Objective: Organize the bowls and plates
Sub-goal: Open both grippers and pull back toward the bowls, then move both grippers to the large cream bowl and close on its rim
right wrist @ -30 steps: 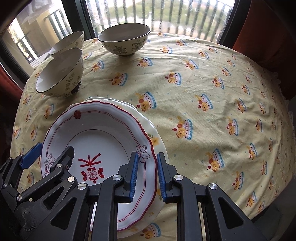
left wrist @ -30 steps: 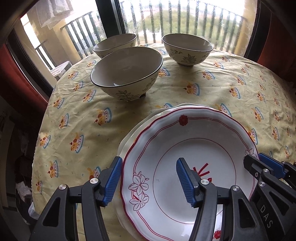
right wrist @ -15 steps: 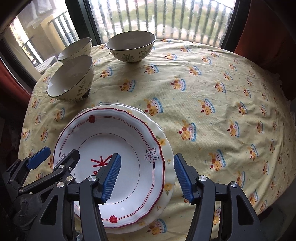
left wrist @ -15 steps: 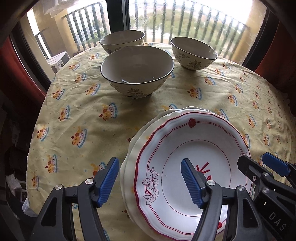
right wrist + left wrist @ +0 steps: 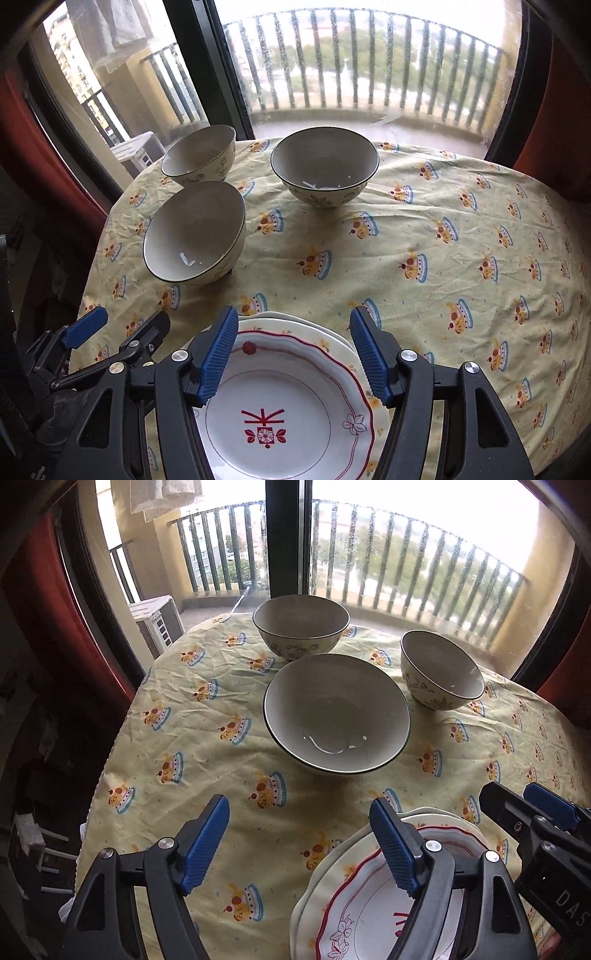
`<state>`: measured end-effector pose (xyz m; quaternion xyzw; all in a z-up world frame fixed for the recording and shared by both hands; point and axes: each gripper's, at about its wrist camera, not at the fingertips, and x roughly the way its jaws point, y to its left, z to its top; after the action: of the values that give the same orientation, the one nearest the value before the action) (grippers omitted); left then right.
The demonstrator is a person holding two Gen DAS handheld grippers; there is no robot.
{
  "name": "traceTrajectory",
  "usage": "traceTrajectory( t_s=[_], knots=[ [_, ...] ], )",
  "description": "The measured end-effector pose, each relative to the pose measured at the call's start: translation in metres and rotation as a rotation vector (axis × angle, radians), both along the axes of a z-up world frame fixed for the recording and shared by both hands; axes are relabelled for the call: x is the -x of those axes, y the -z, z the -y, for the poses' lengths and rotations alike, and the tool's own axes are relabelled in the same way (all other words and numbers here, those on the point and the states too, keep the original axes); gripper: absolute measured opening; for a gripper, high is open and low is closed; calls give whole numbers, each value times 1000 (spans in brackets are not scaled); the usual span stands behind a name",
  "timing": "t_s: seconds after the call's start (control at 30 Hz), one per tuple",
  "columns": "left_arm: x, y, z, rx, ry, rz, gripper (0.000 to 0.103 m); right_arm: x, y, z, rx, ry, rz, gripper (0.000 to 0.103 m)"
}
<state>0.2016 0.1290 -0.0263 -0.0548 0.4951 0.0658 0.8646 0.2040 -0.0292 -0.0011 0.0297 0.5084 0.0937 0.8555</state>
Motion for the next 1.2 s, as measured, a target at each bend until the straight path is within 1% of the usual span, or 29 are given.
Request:
traceTrajectory(
  t_s=[0.07,0.13,0.17,0.27,0.4,0.47,0.6,0.63,0.67,0.7,0.73,0.77,0.83,0.87,0.9,0.93,0.97,1.03,1.1,1.2],
  knots=[
    [-12,0,-6,4,-11,15,80,-13,-3,-4,-19,-7,21,67],
    [-24,1,-7,-37,-28,27,77,-25,-4,-10,-53,-35,42,67],
    [-29,3,-7,-48,-24,27,77,-32,-2,-16,-50,-51,39,67],
    [-45,9,-9,-38,-3,23,76,-49,3,-29,-32,-60,33,67],
    [-63,18,-13,-83,-11,27,73,-66,12,-44,8,-49,44,67],
    [-70,22,-17,-88,-15,25,67,-74,18,-48,10,-40,39,67],
    [-83,35,-25,-90,-37,9,57,-89,30,-57,26,-30,24,66],
    [-86,38,-28,-79,-44,4,52,-92,33,-60,31,-29,24,66],
    [-87,40,-31,-68,-53,0,47,-94,35,-62,28,-30,20,64],
    [-88,43,-33,-62,-65,-4,45,-96,38,-65,23,-31,19,62],
    [-89,44,-34,-61,-75,-6,42,-98,40,-67,27,-29,19,59],
    [-90,46,-35,-62,-82,-10,39,-100,42,-69,34,-29,15,53],
    [-91,49,-35,-63,-83,-16,38,-105,47,-71,34,-33,1,45],
    [-92,50,-35,-65,-84,-18,36,-106,49,-73,29,-42,-7,41],
    [-92,50,-33,-65,-81,-18,33,-108,50,-74,32,-47,-8,40],
    [-92,49,-31,-67,-73,-16,28,-109,51,-75,38,-47,-7,36],
    [-93,49,-28,-72,-63,-17,23,-110,52,-75,40,-46,-11,29],
    [-94,49,-24,-82,-51,-25,18,-112,56,-77,35,-47,-26,19],
    [-95,49,-23,-88,-52,-29,18,-111,56,-78,50,-42,-21,19],
    [-95,49,-23,-97,-43,-35,18,-110,56,-76,45,-37,-25,18]
  ],
)
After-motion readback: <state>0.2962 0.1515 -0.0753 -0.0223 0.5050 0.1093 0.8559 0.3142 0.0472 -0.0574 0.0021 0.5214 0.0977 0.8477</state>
